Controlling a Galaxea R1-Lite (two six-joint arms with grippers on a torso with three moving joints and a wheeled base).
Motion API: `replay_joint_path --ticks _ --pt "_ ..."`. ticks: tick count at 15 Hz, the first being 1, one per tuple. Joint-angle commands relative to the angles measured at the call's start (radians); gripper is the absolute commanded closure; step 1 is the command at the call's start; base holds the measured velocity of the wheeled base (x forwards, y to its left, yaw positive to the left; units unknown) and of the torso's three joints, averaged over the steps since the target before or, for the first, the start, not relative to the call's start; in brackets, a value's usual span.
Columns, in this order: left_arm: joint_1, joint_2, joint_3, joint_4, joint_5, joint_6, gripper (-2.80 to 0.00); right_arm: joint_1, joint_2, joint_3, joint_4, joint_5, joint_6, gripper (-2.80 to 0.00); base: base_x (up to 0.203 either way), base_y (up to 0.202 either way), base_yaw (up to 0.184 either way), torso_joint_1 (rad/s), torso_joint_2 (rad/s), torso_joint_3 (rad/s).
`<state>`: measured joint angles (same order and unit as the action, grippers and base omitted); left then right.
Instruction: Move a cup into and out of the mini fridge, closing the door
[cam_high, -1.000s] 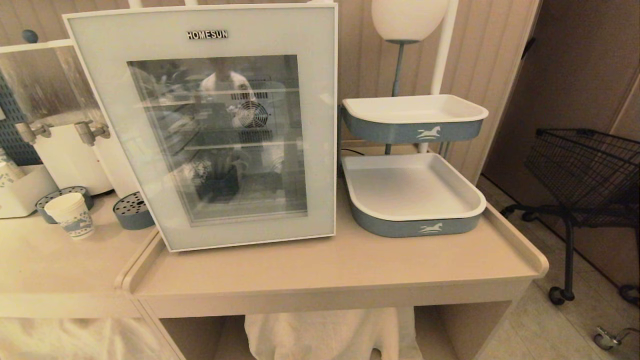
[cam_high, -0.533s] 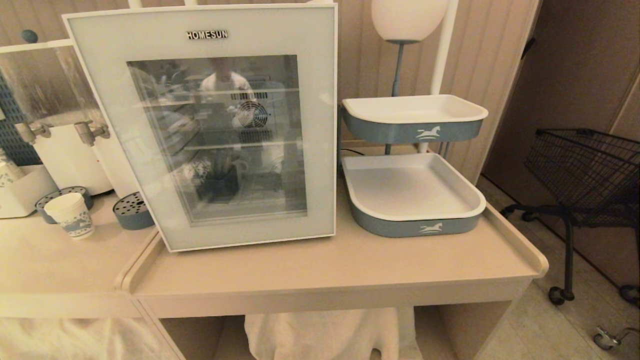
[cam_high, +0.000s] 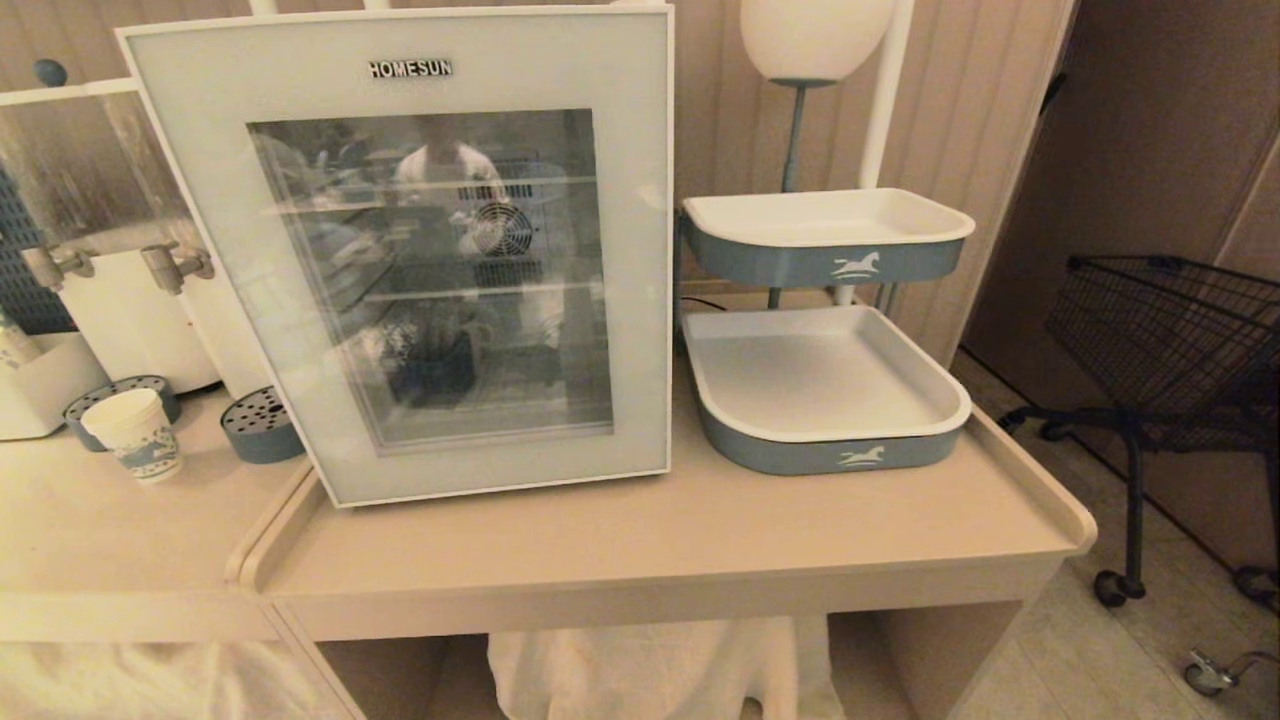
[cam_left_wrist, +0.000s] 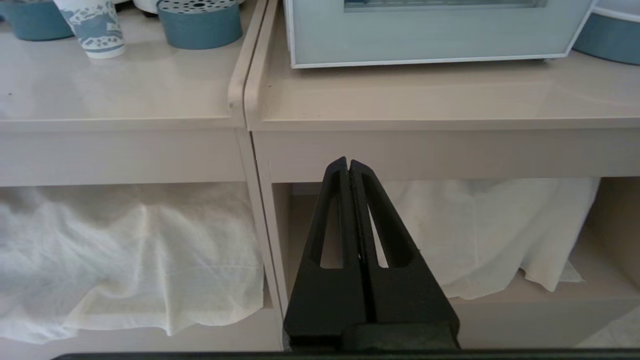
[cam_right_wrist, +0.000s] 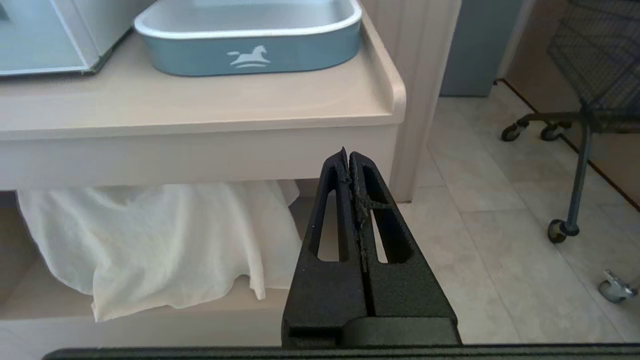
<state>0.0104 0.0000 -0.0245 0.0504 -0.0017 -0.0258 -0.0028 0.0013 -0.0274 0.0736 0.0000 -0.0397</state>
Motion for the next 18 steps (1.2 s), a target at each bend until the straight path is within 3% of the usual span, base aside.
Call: replay_joint_path --ticks 1,18 --pt "0.000 0.002 0.000 0.000 0.000 0.000 0.00 0.000 0.000 0.000 -0.001 0.000 0.000 0.00 0.005 0.075 -0.007 0.001 0.00 0.002" --pt "0.000 0.002 0.000 0.000 0.000 -0.002 0.00 0.000 0.000 0.000 -0.001 0.000 0.000 0.00 0.000 0.192 0.008 0.003 0.00 0.002"
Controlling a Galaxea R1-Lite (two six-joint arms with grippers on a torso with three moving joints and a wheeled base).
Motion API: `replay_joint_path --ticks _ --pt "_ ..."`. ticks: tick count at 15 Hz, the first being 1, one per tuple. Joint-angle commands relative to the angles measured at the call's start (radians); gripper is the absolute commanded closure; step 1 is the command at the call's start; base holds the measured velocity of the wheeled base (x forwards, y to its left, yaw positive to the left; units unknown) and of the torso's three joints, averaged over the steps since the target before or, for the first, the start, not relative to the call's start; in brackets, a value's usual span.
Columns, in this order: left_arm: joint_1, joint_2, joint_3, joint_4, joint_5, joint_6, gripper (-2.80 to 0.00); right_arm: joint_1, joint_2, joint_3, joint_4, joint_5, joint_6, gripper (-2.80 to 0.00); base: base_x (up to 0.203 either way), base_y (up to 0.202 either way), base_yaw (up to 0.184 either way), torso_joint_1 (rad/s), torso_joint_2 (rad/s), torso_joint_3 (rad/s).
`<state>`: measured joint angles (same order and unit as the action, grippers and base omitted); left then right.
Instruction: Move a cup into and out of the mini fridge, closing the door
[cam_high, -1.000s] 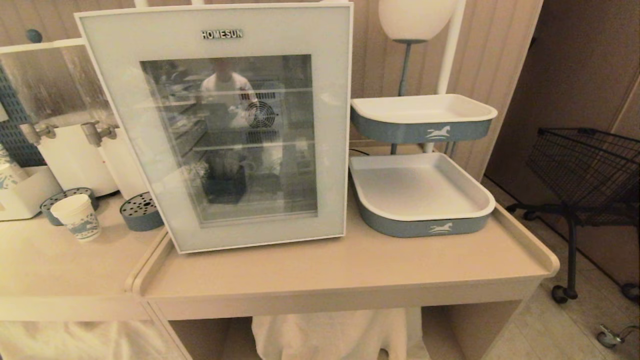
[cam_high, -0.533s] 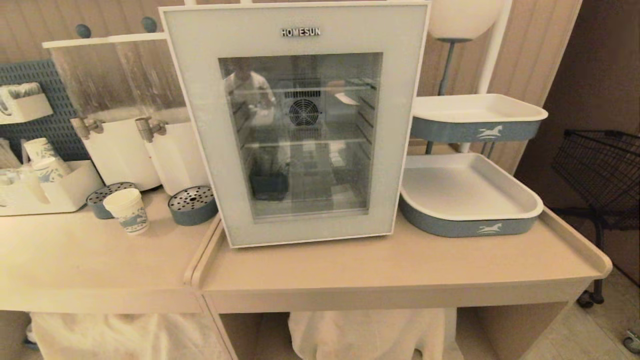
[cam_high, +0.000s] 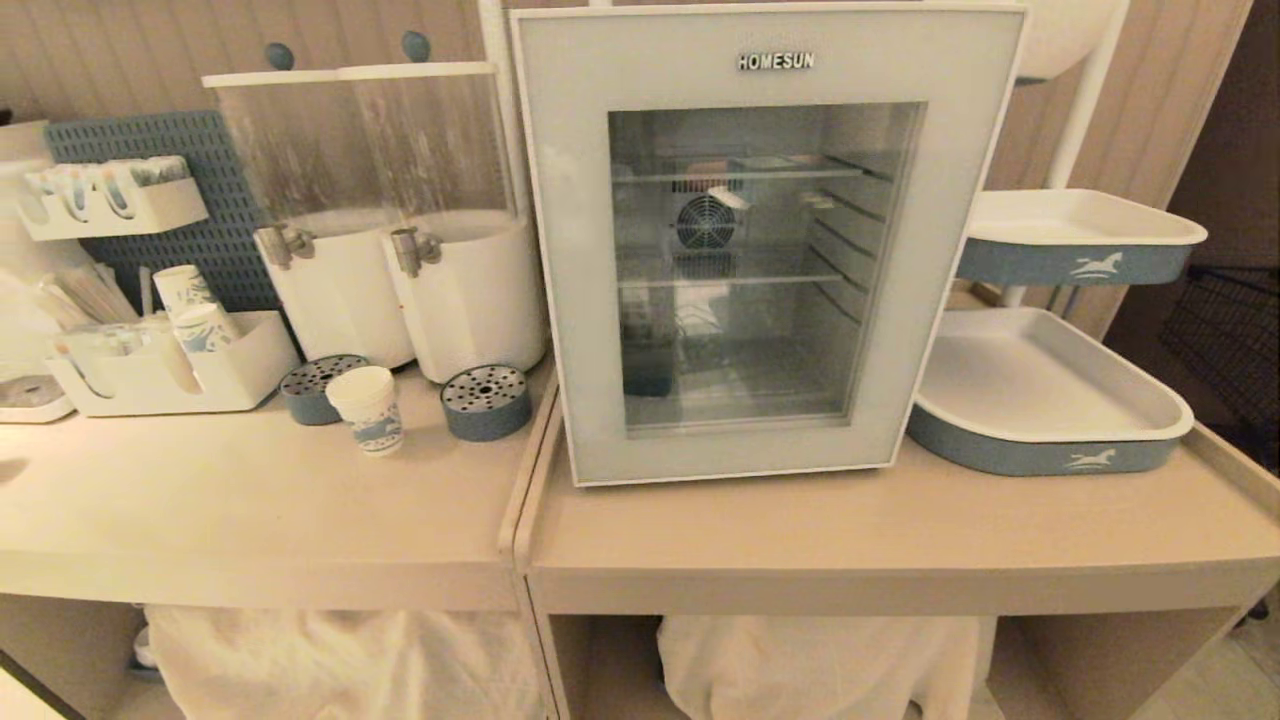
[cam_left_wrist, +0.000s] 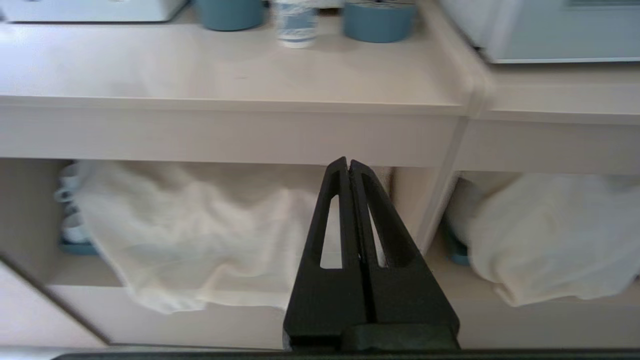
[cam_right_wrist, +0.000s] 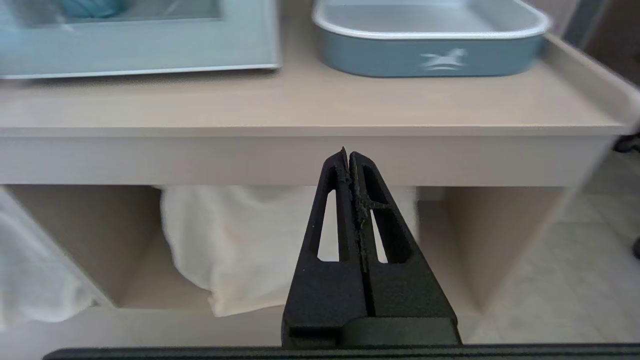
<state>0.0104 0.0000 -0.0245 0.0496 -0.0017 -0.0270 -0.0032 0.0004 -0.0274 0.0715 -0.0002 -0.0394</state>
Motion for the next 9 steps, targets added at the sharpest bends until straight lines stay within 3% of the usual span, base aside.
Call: replay_joint_path --ticks 1,6,9 --pt "0.000 0.002 0.000 0.001 0.000 -0.001 0.00 0.000 0.001 0.000 0.000 0.000 0.000 0.00 0.000 0.194 0.009 0.005 0.00 0.002" --pt "0.000 0.002 0.000 0.000 0.000 -0.001 0.00 0.000 0.001 0.001 -0.004 -0.001 0.001 0.00 -0.003 0.199 0.007 0.003 0.00 0.001" --pt "0.000 0.002 0.000 0.001 0.000 -0.001 0.00 0.000 0.001 0.003 -0.006 -0.001 0.001 0.00 -0.089 0.146 0.003 0.002 0.00 0.001"
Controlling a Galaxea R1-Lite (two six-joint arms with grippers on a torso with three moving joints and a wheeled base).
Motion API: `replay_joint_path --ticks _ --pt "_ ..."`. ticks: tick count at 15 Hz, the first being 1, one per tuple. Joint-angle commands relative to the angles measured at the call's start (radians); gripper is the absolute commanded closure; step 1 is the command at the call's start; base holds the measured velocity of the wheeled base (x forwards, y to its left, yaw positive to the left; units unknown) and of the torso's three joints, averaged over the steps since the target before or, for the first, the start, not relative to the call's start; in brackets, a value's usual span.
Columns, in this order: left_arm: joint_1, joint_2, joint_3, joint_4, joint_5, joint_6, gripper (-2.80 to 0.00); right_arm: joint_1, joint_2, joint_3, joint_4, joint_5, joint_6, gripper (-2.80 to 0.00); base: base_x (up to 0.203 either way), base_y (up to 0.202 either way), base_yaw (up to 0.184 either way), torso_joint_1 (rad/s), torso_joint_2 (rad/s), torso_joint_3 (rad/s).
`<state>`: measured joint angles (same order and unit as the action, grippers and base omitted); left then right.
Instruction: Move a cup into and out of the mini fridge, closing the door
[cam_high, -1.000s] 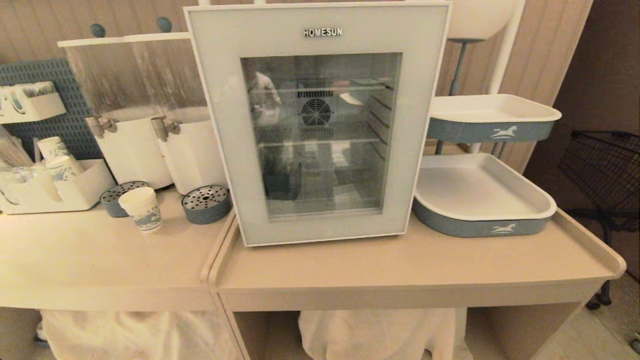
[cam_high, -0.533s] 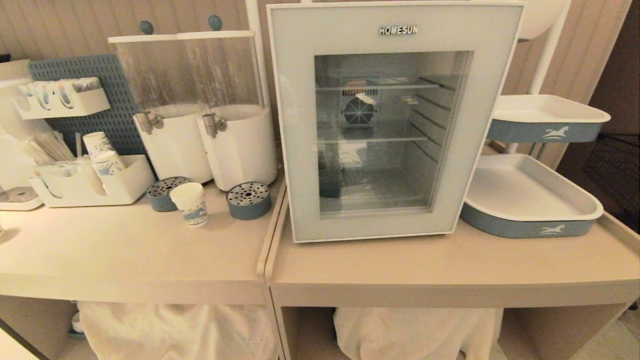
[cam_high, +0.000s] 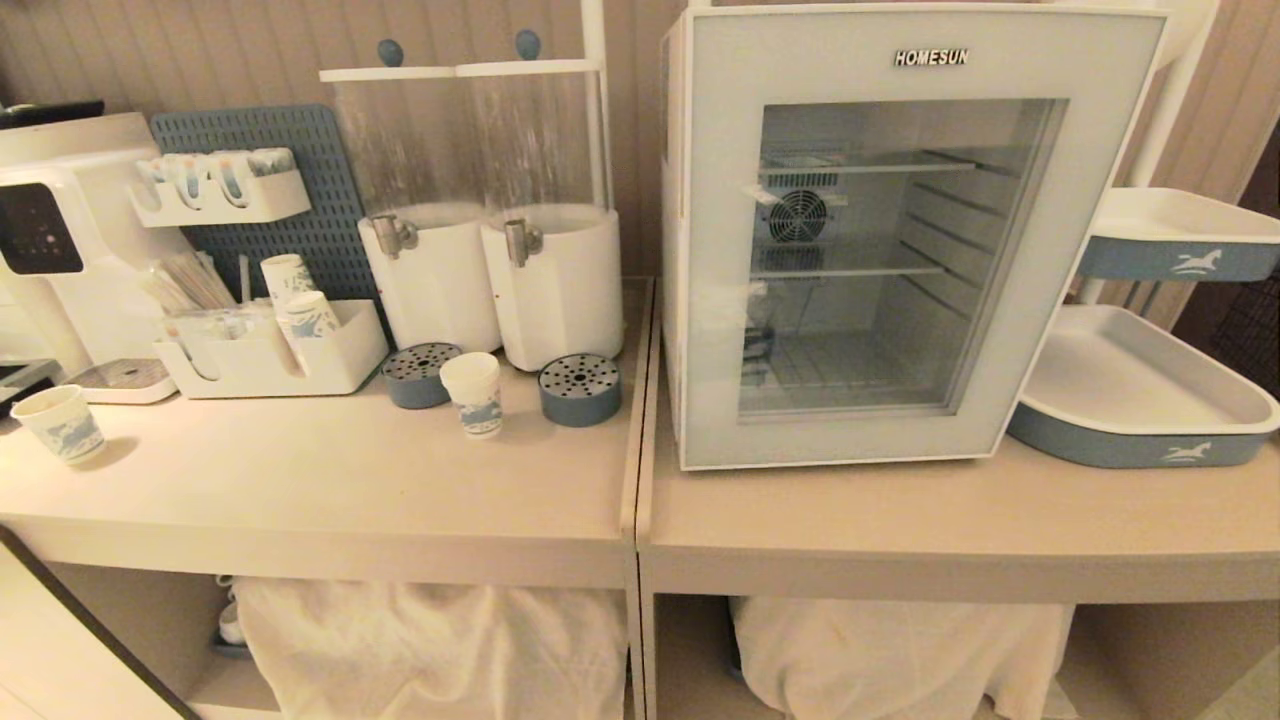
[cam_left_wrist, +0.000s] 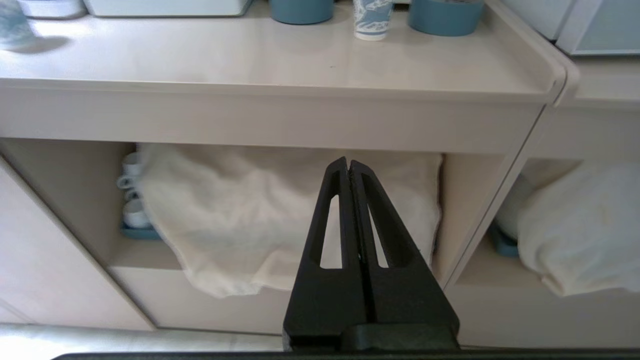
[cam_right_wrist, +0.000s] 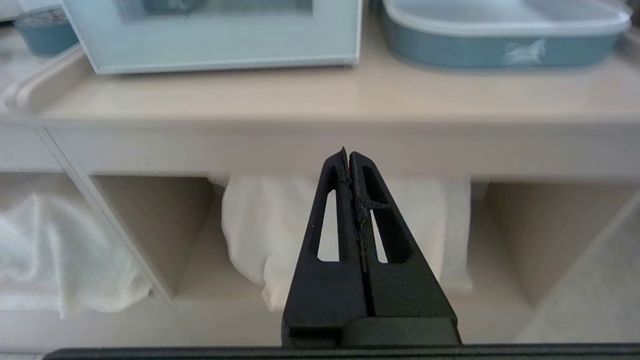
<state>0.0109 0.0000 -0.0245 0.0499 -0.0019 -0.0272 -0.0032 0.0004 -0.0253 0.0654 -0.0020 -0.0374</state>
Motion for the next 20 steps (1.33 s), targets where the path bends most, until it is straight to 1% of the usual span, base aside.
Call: replay_joint_path --ticks 1,7,11,20 --pt "0.000 0.002 0.000 0.001 0.000 0.000 0.00 0.000 0.000 0.001 0.001 0.000 -0.001 0.00 -0.170 0.158 -0.006 0.005 0.00 0.000" --pt "0.000 0.002 0.000 0.001 0.000 0.000 0.00 0.000 0.000 0.001 -0.002 -0.001 -0.001 0.00 -0.177 0.191 0.015 0.002 0.00 0.002" --pt "0.000 0.002 0.000 0.001 0.000 0.000 0.00 0.000 0.000 0.001 -0.002 -0.001 -0.001 0.00 -0.009 0.142 0.007 0.005 0.01 0.004" --pt "0.000 0.002 0.000 -0.001 0.000 0.000 0.00 0.000 0.000 0.001 -0.002 -0.001 0.002 0.00 0.000 0.195 0.008 0.003 0.00 0.004"
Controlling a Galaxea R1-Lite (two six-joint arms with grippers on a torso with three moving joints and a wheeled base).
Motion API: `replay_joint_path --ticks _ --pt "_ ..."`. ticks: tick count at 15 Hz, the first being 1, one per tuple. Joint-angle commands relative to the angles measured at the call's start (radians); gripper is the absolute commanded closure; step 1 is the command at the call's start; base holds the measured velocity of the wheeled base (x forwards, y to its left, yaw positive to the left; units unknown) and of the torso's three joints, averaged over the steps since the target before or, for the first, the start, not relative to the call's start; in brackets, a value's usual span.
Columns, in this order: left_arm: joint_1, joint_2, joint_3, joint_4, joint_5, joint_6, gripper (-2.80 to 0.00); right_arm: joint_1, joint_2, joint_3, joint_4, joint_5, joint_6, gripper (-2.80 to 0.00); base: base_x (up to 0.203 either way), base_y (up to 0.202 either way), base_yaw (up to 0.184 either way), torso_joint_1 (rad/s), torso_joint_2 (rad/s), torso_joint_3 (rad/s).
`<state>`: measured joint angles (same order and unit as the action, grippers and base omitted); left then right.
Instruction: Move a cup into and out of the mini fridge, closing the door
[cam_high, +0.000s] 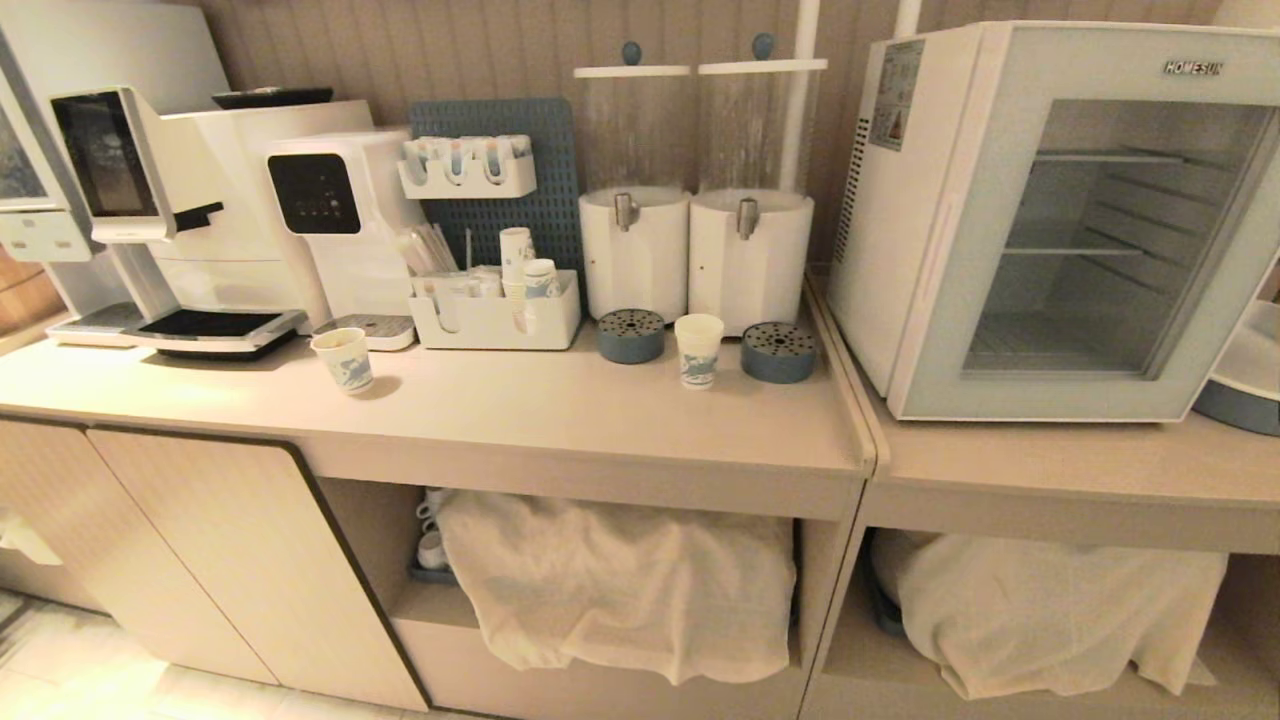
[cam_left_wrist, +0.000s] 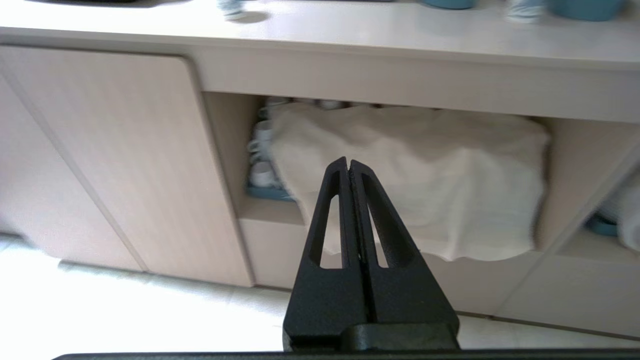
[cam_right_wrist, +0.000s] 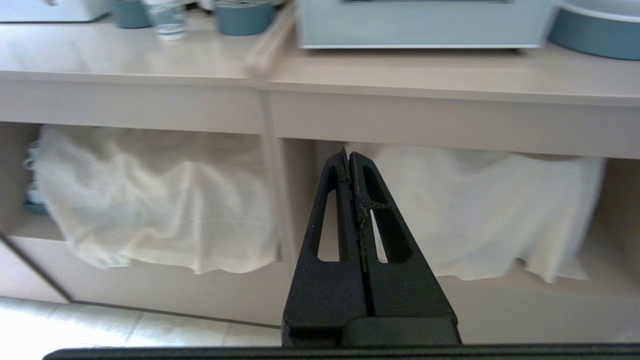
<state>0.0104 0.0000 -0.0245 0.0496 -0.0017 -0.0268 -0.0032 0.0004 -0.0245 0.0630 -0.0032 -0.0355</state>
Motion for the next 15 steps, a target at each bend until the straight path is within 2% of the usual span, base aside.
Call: replay_joint_path --ticks 1,15 --pt "0.000 0.002 0.000 0.001 0.000 -0.001 0.00 0.000 0.000 0.000 0.000 0.000 0.000 0.00 0.000 0.196 0.009 0.005 0.01 0.002" --pt "0.000 0.002 0.000 0.001 0.000 -0.001 0.00 0.000 0.000 0.008 -0.024 -0.003 0.022 0.00 0.000 0.197 0.009 0.002 0.00 0.001"
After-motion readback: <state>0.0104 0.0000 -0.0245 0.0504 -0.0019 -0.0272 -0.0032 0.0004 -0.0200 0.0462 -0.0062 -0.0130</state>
